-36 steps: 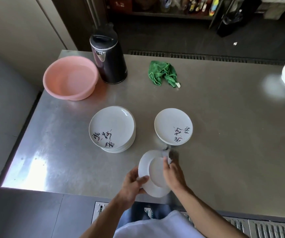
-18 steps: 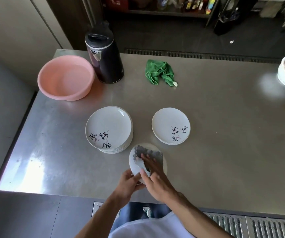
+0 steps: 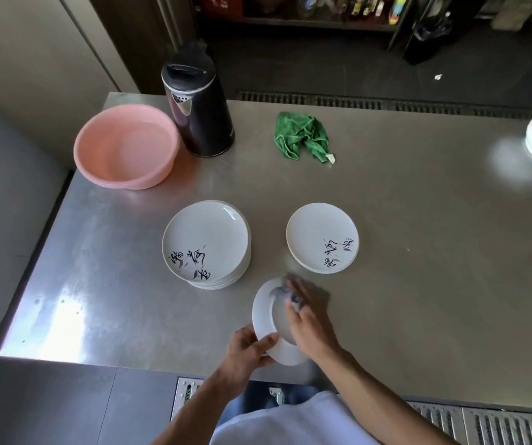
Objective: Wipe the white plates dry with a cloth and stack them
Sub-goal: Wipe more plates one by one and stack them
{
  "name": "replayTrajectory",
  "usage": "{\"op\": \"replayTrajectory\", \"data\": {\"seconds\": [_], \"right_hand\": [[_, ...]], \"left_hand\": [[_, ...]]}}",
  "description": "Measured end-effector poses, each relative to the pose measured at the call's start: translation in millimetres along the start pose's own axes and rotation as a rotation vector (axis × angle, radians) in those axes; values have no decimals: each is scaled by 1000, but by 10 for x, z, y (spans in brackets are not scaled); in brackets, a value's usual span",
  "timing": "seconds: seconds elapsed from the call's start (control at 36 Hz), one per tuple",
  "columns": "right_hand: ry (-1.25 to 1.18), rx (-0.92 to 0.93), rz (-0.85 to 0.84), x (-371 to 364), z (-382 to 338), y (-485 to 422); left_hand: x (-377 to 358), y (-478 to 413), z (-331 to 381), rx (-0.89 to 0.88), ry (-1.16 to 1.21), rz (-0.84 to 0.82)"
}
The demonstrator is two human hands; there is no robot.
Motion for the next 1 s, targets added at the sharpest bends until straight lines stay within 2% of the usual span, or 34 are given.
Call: {"op": "replayTrajectory", "data": {"seconds": [0.06, 0.11, 0.25, 0.33, 0.39, 0.47, 0.53, 0.56, 0.61, 0.64, 0.67, 0.78, 0.83, 0.86, 0.92, 0.97, 1.0], "right_hand": [[-162, -267, -15, -32, 221, 70], [-203, -286, -65, -111, 255, 159], [-259, -159, -91, -115, 231, 278], [-154, 18, -190, -210, 30, 304], [-16, 158, -176, -260, -106, 300], [10, 229, -233, -320, -229, 291], [91, 239, -178, -271, -185, 232], [106, 165, -128, -225, -93, 186], [38, -109, -42, -111, 152, 101], [20, -191, -19, -96, 230, 87], [34, -188, -27, -116, 210, 83], [184, 275, -132, -284, -224, 221], [228, 333, -118, -225, -235, 196], [236, 281, -45, -148, -186, 157], [124, -34, 79, 18, 40, 108], [-46, -281, 102, 78, 249, 150], [-115, -325, 74, 53, 285, 191]], "left_hand": [[4, 15, -2, -14, 20, -14], [16, 27, 6, 21, 15, -3], [54, -29, 98, 125, 89, 36], [99, -53, 197, 96, 45, 37], [63, -73, 223, 83, 19, -5], [78, -90, 209, 81, 4, -20], [104, -98, 195, 88, 6, -19], [102, -99, 190, 92, 22, -16], [100, -95, 185, 89, 53, -4], [98, -93, 191, 90, 53, 0], [96, -95, 200, 92, 44, -2], [33, -119, 216, 96, -11, -47], [12, -114, 225, 92, -29, -44], [8, -108, 222, 89, -30, -39], [23, -111, 204, 70, 6, -12], [49, -108, 205, 31, 57, 29], [63, -105, 208, 22, 74, 48]]}}
Point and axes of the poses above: each hand's wrist, its own y-axis away from the middle knuckle, its own x-axis out of the back of the hand, z = x × y, the point moved 7 cm from there along -y, towards the middle knuckle, and after that the axes turned 14 degrees about -z, right-handed, at the moved point
